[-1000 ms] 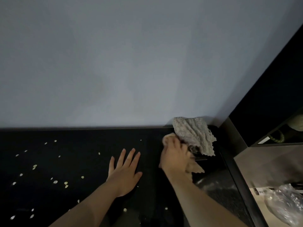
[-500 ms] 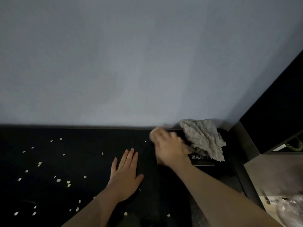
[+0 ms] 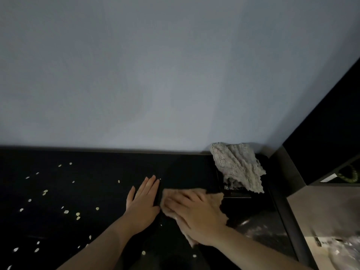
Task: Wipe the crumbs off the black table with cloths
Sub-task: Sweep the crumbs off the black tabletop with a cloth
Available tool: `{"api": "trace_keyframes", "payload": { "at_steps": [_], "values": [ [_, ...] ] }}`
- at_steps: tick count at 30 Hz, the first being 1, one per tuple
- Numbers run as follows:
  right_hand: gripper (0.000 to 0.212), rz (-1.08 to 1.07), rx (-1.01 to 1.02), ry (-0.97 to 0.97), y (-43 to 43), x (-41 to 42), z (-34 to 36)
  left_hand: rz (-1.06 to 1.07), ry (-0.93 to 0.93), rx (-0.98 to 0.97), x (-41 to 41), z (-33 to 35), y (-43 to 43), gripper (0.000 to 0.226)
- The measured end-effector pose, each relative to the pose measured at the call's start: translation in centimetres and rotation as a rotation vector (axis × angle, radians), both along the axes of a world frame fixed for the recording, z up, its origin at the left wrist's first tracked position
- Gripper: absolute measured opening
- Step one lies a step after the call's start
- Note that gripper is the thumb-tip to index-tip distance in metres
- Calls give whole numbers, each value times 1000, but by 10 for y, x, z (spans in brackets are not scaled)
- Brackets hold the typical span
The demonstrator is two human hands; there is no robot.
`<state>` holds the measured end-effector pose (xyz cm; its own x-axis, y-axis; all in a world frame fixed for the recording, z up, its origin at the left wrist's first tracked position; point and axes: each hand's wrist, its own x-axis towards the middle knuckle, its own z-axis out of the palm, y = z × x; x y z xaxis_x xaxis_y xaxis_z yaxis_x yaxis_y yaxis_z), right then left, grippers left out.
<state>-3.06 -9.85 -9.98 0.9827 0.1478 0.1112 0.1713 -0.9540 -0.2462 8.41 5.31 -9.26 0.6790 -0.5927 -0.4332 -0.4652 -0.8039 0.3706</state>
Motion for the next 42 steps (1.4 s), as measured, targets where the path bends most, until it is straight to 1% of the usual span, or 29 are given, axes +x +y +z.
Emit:
{"api": "trace_keyframes", "payload": {
  "at_steps": [1,2,5,6,7,10,11,13,16,18,20,22,23,24,25,26,27,28,29,31,33,34,35,36,37,38,39,40,42],
  "values": [
    [38,-2,-69,16,-14,-3,-1,-9,-10,15,0,0,0,75],
    [40,-92,-105,26,-29,1,-2,-14,-17,24,-1,1,0,75],
    [43,-636,-1,112,-48,20,2,8,-29,19,-4,2,-2,73],
    [42,-656,8,108,-37,19,7,18,-37,23,-5,2,-4,72],
    [42,-568,13,94,-21,10,10,23,-47,33,-8,3,-5,70],
    [37,-120,-26,19,10,-48,7,7,-77,82,-18,5,-8,66],
    [37,-74,-56,39,1,-61,8,-9,-89,95,-22,7,-8,65],
    [41,-242,-115,54,-37,-73,5,-43,-104,117,-34,10,-4,63],
    [45,-737,62,81,-57,-81,4,-73,-109,148,-52,12,-1,61],
    [41,-685,67,39,-29,-89,2,-85,-111,166,-60,13,-3,61],
    [42,-384,35,-1,2,-109,0,-103,-100,171,-68,16,-8,60],
    [41,-230,-77,45,-9,-127,1,-128,-83,172,-78,19,-13,59],
    [41,-278,-99,44,-25,-132,2,-147,-79,176,-84,20,-16,58],
    [43,-426,-85,45,-43,-135,1,-167,-79,181,-92,20,-18,57],
    [44,-643,-14,-1,-64,-137,-2,-184,-80,187,-99,19,-21,57],
    [44,-868,23,31,-77,-139,-3,-194,-83,196,-105,18,-22,57],
    [45,-1004,42,82,-79,-136,-2,-200,-87,204,-110,17,-24,57],
    [45,-1047,41,118,-70,-132,1,-201,-93,211,-113,16,-25,58],
    [45,-995,8,70,-55,-128,1,-197,-99,216,-114,16,-25,58],
    [42,-657,49,7,-13,-131,-3,-192,-111,219,-114,15,-25,59],
    [39,-307,-84,49,-1,-148,-9,-201,-127,216,-115,13,-22,59],
    [42,-257,-106,32,-15,-153,-3,-206,-140,216,-116,12,-21,59],
    [46,-315,-146,-4,-34,-154,1,-208,-154,215,-117,11,-20,58],
    [49,-487,-133,-25,-55,-155,2,-207,-168,215,-118,10,-18,58],
    [49,-747,-77,-35,-74,-157,0,-203,-181,218,-120,9,-18,58],
    [49,-944,-8,37,-84,-158,0,-194,-191,222,-122,9,-18,58],
    [49,-1024,46,49,-81,-158,-2,-182,-197,224,-123,8,-19,58],
    [48,-1002,69,30,-70,-157,-4,-172,-201,223,-125,8,-20,58],
    [44,-708,99,-34,-32,-158,-4,-165,-215,216,-128,8,-21,58]
  ]
}}
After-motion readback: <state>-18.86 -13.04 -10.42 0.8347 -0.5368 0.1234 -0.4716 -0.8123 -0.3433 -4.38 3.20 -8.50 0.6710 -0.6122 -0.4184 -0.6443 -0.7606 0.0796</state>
